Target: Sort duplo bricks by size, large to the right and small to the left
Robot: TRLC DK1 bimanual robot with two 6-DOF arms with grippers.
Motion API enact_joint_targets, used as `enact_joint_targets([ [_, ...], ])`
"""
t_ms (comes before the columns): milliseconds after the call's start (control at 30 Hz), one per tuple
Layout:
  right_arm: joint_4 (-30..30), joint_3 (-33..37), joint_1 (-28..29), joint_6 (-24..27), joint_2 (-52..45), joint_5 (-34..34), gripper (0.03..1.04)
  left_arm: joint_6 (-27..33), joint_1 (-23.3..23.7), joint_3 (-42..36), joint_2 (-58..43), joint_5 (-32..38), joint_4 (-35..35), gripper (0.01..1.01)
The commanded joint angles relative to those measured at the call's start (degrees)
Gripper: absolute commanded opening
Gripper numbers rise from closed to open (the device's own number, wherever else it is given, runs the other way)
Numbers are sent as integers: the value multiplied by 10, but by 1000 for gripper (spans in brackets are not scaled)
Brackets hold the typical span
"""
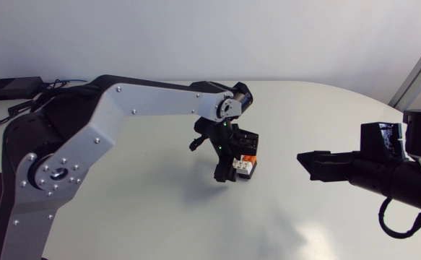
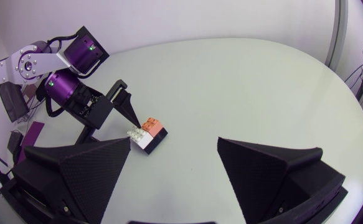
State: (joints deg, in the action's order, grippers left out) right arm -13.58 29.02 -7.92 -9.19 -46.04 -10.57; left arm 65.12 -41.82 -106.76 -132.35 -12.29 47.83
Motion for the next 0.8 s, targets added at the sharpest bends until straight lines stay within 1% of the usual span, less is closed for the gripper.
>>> enact_joint_targets([
  [0, 0, -13, 1, 6, 0, -4, 1003, 16, -5, -19, -26, -8, 9, 830],
  [100, 1, -13, 5, 6, 0, -12, 1003, 15, -6, -19, -27, -9, 11, 713],
  [267, 1, -12, 7, 6, 0, -13, 1003, 8, -11, -18, -36, -11, 14, 382],
  [300, 0, -12, 7, 6, 1, -13, 1003, 6, -11, -18, -37, -11, 16, 352],
  [467, -1, -13, 7, 6, 6, -13, 1003, -16, -12, -28, -42, -15, 28, 344],
  [600, -2, -13, 7, 6, 7, -13, 1002, -31, -12, -47, -49, -26, 56, 336],
  [767, -5, -8, 7, 4, 7, -13, 1002, -52, -11, -47, -43, -45, 60, 333],
])
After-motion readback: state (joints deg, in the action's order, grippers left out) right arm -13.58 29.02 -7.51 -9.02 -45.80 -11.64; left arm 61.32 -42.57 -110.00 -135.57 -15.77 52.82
